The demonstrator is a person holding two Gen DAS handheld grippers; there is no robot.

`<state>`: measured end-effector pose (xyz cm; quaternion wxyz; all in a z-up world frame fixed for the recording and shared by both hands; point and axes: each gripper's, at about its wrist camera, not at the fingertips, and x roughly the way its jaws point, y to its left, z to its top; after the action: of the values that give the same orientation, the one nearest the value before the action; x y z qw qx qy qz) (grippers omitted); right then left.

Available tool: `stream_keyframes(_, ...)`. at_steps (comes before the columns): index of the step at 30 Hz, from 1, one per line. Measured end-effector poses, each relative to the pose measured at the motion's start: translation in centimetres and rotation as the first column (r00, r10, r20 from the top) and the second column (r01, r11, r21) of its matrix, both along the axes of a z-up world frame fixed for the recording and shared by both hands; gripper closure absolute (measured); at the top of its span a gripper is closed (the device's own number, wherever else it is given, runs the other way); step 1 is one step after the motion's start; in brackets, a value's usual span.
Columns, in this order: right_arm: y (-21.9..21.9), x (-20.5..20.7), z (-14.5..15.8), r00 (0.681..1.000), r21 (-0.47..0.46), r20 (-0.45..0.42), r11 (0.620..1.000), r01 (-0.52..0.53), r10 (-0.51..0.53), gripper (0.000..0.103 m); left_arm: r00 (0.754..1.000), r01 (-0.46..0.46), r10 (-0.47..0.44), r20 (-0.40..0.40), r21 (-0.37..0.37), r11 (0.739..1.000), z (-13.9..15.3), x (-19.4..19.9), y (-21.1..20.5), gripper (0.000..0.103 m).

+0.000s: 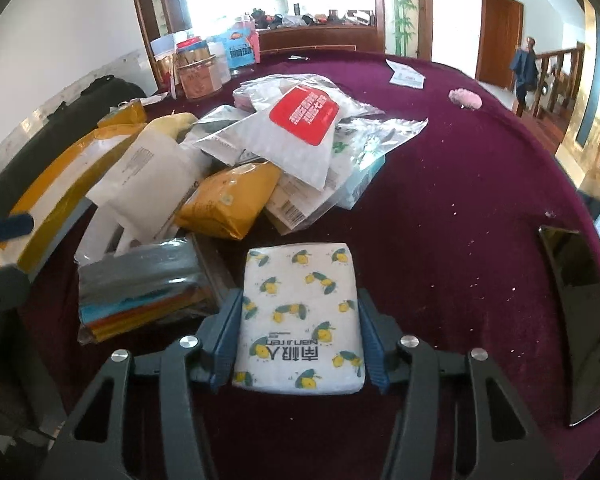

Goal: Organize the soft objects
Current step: 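Grasp the grey sponge packet with the left tool while the right tool lifts the tissue pack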

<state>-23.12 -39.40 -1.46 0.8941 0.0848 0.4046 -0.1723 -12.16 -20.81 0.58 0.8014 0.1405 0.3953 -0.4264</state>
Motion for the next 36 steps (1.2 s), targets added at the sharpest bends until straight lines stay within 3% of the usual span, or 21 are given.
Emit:
stream_keyframes(5,-0.1,-1.3,0.6,0.999,-0.032,0.042,0.999,0.009,-0.008,0.051,0.994,0.097,-0.099,0.042,0.047,0.994,0.6,-1.4,-2.4,0.008)
stream_keyframes(7,-0.5,-1.9,0.9,0.998,-0.032,0.063,0.999,0.013,-0.011,0.051,0.989,0.122,-0.129,0.068,0.092,0.988,0.3,-1.8,-3.8,0.017)
stream_keyframes(11,-1.3,-3.0,1.5,0.993,0.009,0.111,1.000,0.030,-0.031,0.052,0.982,0.186,-0.187,0.002,0.101,0.977,-0.4,-1.4,-5.9,0.029)
stream_keyframes(15,-1.4,-3.2,1.2,0.993,0.017,0.111,0.999,0.030,-0.032,0.052,0.971,0.232,-0.238,0.020,0.157,0.960,-1.7,-1.2,-7.9,0.030)
stream_keyframes(17,-1.4,-3.2,1.1,0.992,0.035,0.118,0.999,0.028,-0.032,0.052,0.968,0.247,-0.251,-0.005,0.202,0.948,-2.9,-1.0,-8.7,0.039)
stream_keyframes(19,-1.1,-3.2,1.0,0.993,0.034,0.115,0.999,0.023,-0.027,0.051,0.961,0.276,-0.275,-0.035,0.219,0.936,-3.9,-1.0,-9.1,0.062)
stream_keyframes(21,-1.0,-3.2,1.1,0.993,0.025,0.118,0.999,0.022,-0.025,0.052,0.959,0.285,-0.273,-0.083,0.226,0.932,-4.7,-1.0,-8.9,0.064)
stream_keyframes(27,-1.0,-3.8,1.9,0.982,0.061,0.184,0.998,0.020,-0.031,0.052,0.960,0.254,-0.237,-0.148,0.108,0.961,-3.7,-0.4,-6.8,0.068)
stream_keyframes(29,-0.7,-4.0,2.8,0.976,0.060,0.217,0.998,0.012,-0.025,0.051,0.954,0.249,-0.240,-0.182,0.029,0.968,-2.7,-0.3,-5.5,0.068)
stream_keyframes(36,2.2,-2.9,6.6,0.950,0.048,0.311,0.997,-0.052,0.035,0.051,0.946,0.175,-0.216,-0.240,-0.182,0.968,1.8,0.9,-0.2,0.068)
